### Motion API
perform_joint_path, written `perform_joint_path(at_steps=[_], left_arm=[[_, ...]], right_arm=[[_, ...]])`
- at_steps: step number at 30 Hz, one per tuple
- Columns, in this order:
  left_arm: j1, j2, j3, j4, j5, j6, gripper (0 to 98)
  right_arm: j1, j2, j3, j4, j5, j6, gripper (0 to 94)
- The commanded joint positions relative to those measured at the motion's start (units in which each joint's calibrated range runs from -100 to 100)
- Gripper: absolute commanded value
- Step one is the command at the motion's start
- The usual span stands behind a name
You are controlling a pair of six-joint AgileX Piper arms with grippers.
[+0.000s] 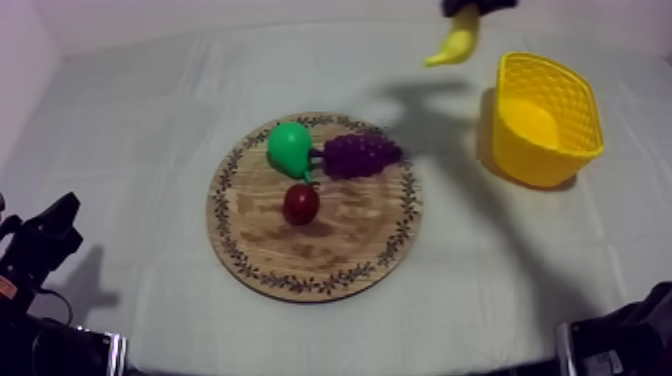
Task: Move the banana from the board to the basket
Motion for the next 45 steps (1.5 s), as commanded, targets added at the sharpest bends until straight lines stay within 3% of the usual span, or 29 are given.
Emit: perform_joint_path(at_steps=[1,12,24,28,35,45], left_arm=[[0.01,0.0,-0.03,0.04,0.05,0.01,0.1],[0.01,0.0,-0.03,0.04,0.05,-0.02,0.1],[0.01,0.0,-0.03,0.04,0.05,-0.01,0.1],[0.01,0.0,-0.03,0.04,0.05,0.0,0.1],[0.01,0.0,-0.03,0.04,0.05,0.0,0.1],[0.01,0.0,-0.03,0.04,0.05,0.0,0.1]], right_arm=[[6.07,-1.32,5.09,-0.06,-1.19,1.06,19.4],[13.92,-0.86,18.08,1.94,-8.94,2.51,21.0],[13.64,-3.32,26.27,3.47,-12.96,1.2,51.2],[13.7,-8.48,28.24,3.41,-13.22,1.01,54.4],[13.88,-25.12,35.72,3.73,-19.09,0.73,45.2],[14.67,-47.3,54.44,2.54,-30.07,3.35,14.1]])
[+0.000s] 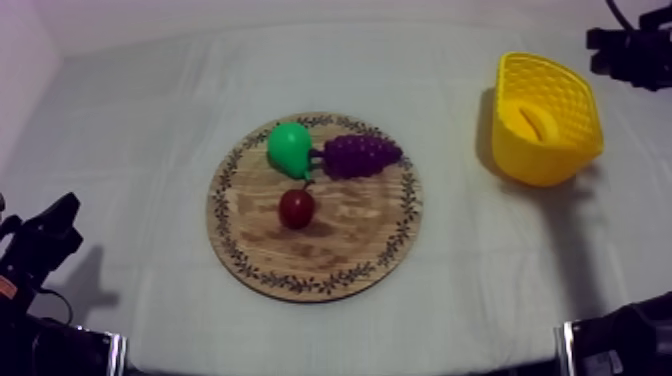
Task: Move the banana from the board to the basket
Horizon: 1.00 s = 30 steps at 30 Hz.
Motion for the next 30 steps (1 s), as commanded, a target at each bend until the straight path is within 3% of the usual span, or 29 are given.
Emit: perform_joint_path(at_steps=[1,6,10,17,25,30], left_arm=[[0.01,0.0,-0.03,0.04,0.04,0.0,0.1],[0.01,0.0,-0.03,0.04,0.04,0.01,0.1],[0.01,0.0,-0.03,0.04,0.04,0.0,0.1],[0.01,0.0,-0.03,0.04,0.04,0.01,0.1],[0.01,0.0,-0.03,0.04,0.04,0.0,0.1],[0.01,0.0,-0.03,0.04,0.04,-0.01,0.1]], right_arm=[[0.21,-9.36,9.18,-0.02,-5.0,0.43,12.0],[0.77,-21.74,25.74,0.57,-14.55,0.78,7.1],[1.77,-33.1,38.12,-1.29,-18.82,3.67,4.9],[3.81,-50.25,50.73,-4.26,-16.33,8.19,2.1],[6.02,-58.88,55.38,-4.11,-16.41,6.48,0.7],[7.83,-61.76,56.11,-4.11,-18.25,10.39,0.5]])
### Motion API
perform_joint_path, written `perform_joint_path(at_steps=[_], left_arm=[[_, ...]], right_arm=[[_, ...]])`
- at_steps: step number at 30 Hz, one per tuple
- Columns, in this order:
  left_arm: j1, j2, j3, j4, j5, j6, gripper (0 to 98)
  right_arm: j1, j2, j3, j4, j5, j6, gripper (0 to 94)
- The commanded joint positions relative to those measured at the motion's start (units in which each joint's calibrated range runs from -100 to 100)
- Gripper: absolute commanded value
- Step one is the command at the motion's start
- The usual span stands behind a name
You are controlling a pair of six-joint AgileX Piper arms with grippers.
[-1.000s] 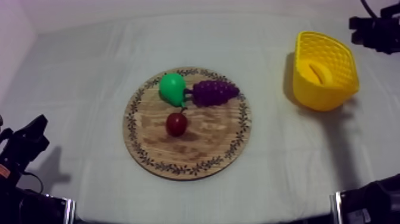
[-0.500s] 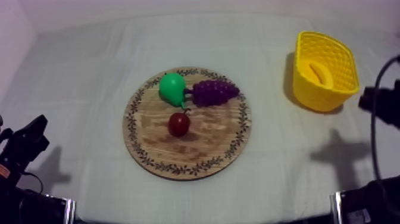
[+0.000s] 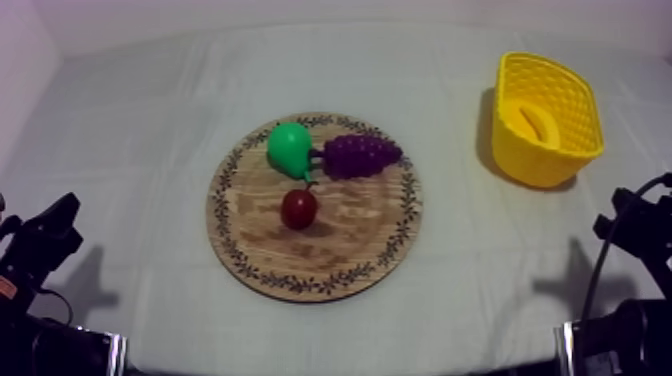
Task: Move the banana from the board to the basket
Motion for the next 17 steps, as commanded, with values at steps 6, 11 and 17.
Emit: perform_joint_path(at_steps=[6,11,17], left_arm=[[0.01,0.0,-0.03,0.04,-0.06,-0.01,0.1],[0.01,0.0,-0.03,0.04,-0.06,0.0,0.1],[0.01,0.0,-0.03,0.04,-0.06,0.0,0.1]], right_arm=[[1.39,-1.2,0.17,-0.01,-0.5,7.89,0.5],[1.47,-1.28,0.18,-0.01,-0.55,8.23,0.5],[1.49,-1.29,0.19,-0.01,-0.55,8.09,0.5]])
